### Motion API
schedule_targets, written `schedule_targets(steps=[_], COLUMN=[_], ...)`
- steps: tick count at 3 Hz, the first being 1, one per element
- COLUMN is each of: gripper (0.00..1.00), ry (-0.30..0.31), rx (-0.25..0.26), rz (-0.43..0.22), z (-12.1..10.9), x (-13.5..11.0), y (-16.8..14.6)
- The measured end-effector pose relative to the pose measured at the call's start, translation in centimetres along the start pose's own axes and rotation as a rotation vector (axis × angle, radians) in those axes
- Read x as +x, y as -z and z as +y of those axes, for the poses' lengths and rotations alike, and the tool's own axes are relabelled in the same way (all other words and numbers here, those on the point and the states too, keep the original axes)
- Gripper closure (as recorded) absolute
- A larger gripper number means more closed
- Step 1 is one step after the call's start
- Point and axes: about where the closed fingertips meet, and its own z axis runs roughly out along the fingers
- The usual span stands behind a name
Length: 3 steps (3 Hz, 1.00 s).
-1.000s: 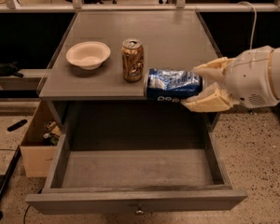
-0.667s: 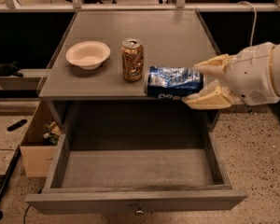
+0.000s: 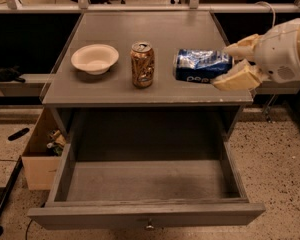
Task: Pick pepsi can from top drawer and place on counter
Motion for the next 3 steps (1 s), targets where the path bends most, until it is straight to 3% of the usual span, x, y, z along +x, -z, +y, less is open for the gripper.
schedule_targets(steps=[1, 3], gripper=[1.0, 1.0], ry=[-0.018, -0.069], rx=[0.004, -0.065], rz=[0.016, 0.008], z=[-3.1, -4.9], x=[1.5, 4.8], y=[-1.2, -7.4])
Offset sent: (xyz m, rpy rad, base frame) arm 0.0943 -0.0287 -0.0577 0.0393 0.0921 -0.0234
